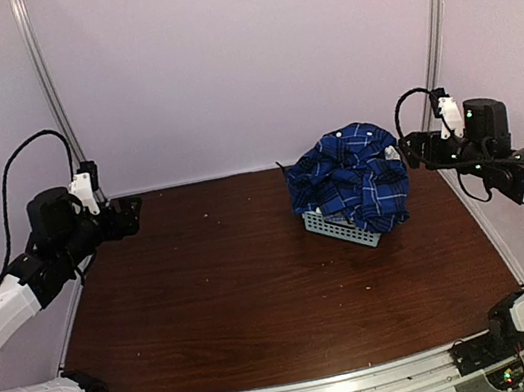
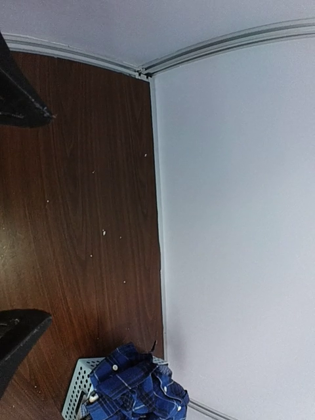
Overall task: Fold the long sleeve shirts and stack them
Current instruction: Pick up the crumpled shirt from the bin.
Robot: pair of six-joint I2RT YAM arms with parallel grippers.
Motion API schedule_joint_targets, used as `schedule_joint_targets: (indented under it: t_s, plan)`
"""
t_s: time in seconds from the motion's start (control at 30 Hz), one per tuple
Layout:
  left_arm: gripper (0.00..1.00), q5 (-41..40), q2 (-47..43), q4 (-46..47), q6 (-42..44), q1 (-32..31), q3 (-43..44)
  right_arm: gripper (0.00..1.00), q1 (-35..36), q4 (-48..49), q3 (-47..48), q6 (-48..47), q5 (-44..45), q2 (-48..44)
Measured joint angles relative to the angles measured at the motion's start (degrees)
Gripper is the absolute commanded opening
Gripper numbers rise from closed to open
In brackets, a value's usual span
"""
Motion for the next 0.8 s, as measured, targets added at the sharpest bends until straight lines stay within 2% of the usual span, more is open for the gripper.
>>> schedule_joint_targets:
  t_s: [0.5,0.8]
  plan:
    - [0.98,-2.6,3.1,-1.3,-1.0,0.0,1.6,1.00,0.0,-3.3,0.8,-1.1,2.2,-0.1]
    - [0.98,-2.5,8.2,-3.8,-1.8,0.0,4.7,1.00,0.1,-9.5,11.1,-1.3,3.1,6.5]
